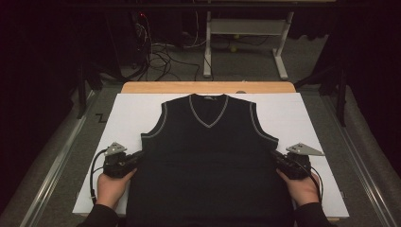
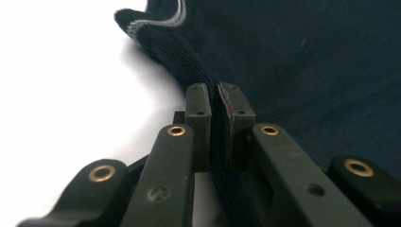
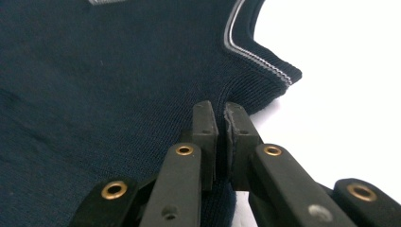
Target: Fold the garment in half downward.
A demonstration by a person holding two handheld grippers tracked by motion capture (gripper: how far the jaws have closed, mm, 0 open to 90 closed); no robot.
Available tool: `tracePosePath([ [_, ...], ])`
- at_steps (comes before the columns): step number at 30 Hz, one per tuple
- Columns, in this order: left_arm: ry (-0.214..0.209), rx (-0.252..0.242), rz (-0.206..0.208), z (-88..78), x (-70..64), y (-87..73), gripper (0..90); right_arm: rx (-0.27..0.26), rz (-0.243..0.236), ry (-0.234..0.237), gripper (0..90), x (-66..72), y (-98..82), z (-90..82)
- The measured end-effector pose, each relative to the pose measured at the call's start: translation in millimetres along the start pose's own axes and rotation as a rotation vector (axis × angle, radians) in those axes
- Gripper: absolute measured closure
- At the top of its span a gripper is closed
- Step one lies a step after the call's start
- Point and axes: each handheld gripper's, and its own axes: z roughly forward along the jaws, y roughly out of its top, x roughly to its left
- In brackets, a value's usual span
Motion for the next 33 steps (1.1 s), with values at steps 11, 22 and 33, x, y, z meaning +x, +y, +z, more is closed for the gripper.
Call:
tracePosePath([
  [11,0.010,-0.021,0.041,-10.3,-4.4,2.8,79.3,-0.056,-0.020,0.001,85.6,2.3,2.6,-13.2],
  [22,0.013,0.022,0.067,-20.7,-11.9,-5.4,79.2,-0.049,-0.055,0.013,85.6,3.8,-9.7,-26.7],
  [33,0.003,0.054,0.114,-36.1,-22.5,-17.0,79.1,-0.044,-0.069,0.036,85.5,6.6,-24.7,-43.8],
])
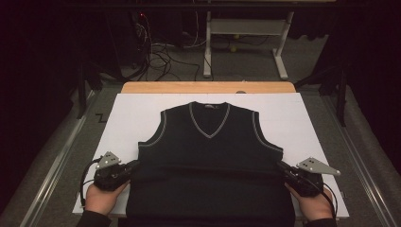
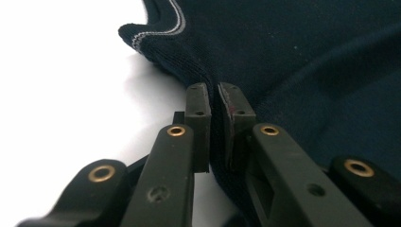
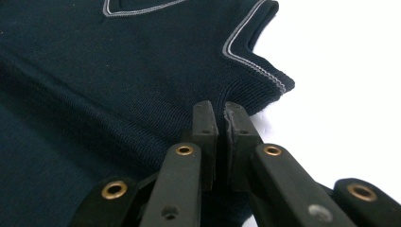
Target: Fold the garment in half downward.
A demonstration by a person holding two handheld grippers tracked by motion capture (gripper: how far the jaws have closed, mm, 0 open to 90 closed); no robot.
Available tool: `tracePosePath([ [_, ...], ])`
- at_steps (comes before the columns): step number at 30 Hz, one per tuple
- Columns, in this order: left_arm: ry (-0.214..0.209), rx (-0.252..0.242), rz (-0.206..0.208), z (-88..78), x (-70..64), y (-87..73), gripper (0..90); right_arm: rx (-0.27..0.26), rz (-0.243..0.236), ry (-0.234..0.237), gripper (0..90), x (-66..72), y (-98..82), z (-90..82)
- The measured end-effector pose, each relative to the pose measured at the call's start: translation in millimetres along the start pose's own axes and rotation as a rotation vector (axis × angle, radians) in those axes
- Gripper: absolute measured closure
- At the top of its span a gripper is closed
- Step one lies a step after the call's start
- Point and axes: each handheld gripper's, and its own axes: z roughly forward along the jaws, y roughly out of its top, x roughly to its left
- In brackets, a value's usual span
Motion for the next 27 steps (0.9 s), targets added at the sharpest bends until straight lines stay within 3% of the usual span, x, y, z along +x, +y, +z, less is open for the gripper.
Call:
tracePosePath([
  [6,-0.006,0.000,0.027,-12.7,-9.6,-8.3,79.0,-0.006,-0.011,0.010,85.5,3.5,-5.5,-9.9],
  [27,-0.025,0.066,0.065,-29.8,-28.6,-37.1,78.5,0.041,-0.043,0.047,85.3,18.0,-34.5,-41.2],
])
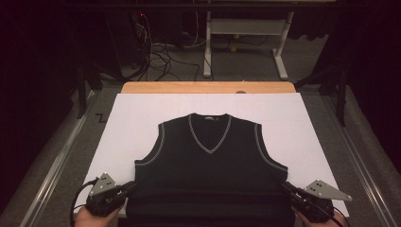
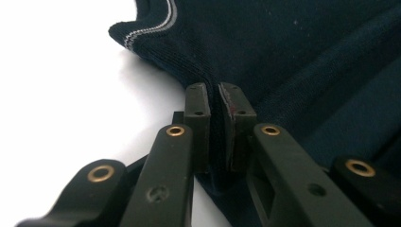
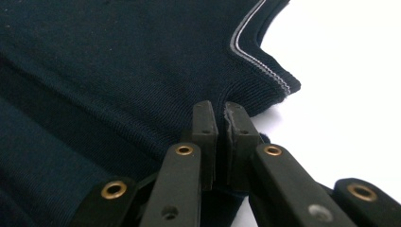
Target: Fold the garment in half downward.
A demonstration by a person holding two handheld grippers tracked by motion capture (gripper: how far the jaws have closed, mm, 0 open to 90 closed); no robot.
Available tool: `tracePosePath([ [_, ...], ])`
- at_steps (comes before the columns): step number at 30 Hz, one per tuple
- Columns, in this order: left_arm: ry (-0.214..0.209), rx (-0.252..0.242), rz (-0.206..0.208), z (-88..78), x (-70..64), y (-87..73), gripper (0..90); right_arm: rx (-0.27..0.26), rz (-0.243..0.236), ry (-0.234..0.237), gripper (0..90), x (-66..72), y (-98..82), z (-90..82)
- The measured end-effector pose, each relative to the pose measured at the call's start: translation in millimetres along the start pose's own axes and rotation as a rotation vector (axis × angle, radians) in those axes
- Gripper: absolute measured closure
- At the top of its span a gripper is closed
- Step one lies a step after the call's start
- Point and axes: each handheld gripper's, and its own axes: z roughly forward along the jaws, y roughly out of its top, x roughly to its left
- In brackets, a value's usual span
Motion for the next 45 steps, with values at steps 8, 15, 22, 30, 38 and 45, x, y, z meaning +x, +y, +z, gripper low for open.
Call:
tracePosePath([
  [8,-0.011,0.028,-0.013,5.4,3.0,-5.0,75.2,0.024,0.005,0.012,84.4,0.6,-3.6,2.6],
  [15,0.007,-0.028,-0.039,5.2,8.4,-5.7,50.1,0.003,0.014,0.009,71.3,-0.6,-3.1,3.1],
  [22,0.007,-0.086,-0.063,4.0,11.1,-4.6,33.6,-0.042,0.045,-0.007,55.8,-3.6,-1.6,2.5],
  [30,-0.010,-0.130,-0.082,3.3,13.2,-3.0,24.3,-0.083,0.061,-0.003,33.8,-5.4,-1.1,5.5],
  [38,0.006,-0.179,-0.093,2.4,14.6,-0.2,12.2,-0.122,0.085,-0.006,15.9,-6.5,0.2,8.0],
  [45,0.003,-0.175,-0.100,9.0,16.1,4.1,1.1,-0.134,0.110,-0.038,0.2,-8.6,1.9,11.5],
])
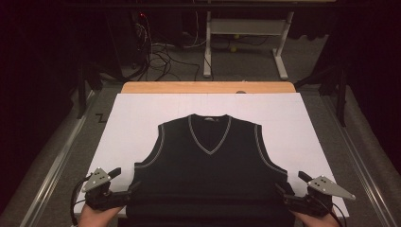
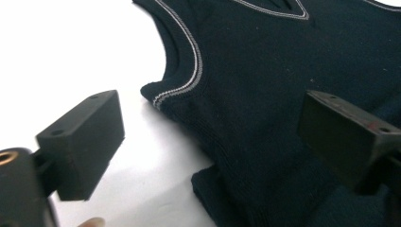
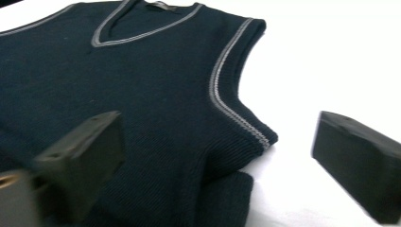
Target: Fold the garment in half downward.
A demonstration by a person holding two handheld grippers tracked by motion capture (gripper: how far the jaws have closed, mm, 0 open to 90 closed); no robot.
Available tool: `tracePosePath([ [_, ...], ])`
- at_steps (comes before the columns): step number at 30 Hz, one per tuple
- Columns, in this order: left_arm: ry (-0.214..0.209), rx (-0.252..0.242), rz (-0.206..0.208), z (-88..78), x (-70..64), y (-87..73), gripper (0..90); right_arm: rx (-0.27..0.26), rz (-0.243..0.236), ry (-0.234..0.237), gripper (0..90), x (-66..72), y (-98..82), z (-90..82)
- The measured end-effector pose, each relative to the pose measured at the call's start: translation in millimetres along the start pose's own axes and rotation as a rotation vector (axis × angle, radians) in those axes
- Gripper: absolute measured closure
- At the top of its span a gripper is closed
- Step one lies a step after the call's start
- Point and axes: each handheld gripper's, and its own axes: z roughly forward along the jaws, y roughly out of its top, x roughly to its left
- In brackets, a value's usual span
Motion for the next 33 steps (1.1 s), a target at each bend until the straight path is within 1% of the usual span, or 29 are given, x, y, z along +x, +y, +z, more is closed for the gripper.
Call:
tracePosePath([
  [3,0.003,-0.006,0.007,3.1,0.1,1.5,0.0,-0.005,0.004,-0.020,0.1,-0.8,1.4,2.1],
  [7,0.000,-0.004,0.005,7.4,1.8,3.4,0.0,-0.003,0.008,-0.021,0.1,-3.5,4.0,6.4],
  [10,-0.005,-0.006,-0.007,12.2,3.0,7.3,0.0,-0.005,0.005,-0.024,0.1,-5.9,7.0,11.1],
  [11,-0.002,-0.005,-0.001,14.4,2.6,9.1,0.0,-0.008,0.005,-0.025,0.1,-6.6,8.4,13.3],
  [12,0.001,-0.002,0.006,16.8,2.4,11.3,0.0,-0.010,0.005,-0.026,0.1,-7.2,9.8,15.5],
  [14,-0.002,-0.004,0.001,21.6,3.3,15.7,0.0,-0.017,0.003,-0.029,0.1,-7.8,12.8,20.1],
  [19,-0.008,-0.011,-0.007,33.1,9.4,26.2,0.0,-0.010,-0.012,-0.028,0.1,-9.4,19.8,31.6],
  [22,-0.001,-0.017,-0.008,39.4,12.9,34.5,0.0,-0.009,-0.015,-0.034,0.1,-11.3,25.7,38.3],
  [26,-0.003,-0.030,0.000,44.9,13.8,46.1,0.0,-0.010,-0.018,-0.041,0.2,-14.9,36.6,47.2],
  [29,-0.016,-0.037,-0.007,49.2,14.2,54.2,0.0,-0.003,-0.022,-0.044,0.2,-17.2,45.9,55.4],
  [31,-0.014,-0.042,-0.006,51.9,14.4,60.6,0.0,-0.003,-0.025,-0.047,0.2,-18.1,52.3,61.1],
  [32,-0.020,-0.049,-0.010,53.4,15.0,63.9,0.0,0.000,-0.025,-0.045,0.2,-18.5,55.3,64.3],
  [33,-0.017,-0.055,-0.014,54.9,15.5,67.2,0.0,0.005,-0.023,-0.043,0.2,-18.6,58.1,67.7],
])
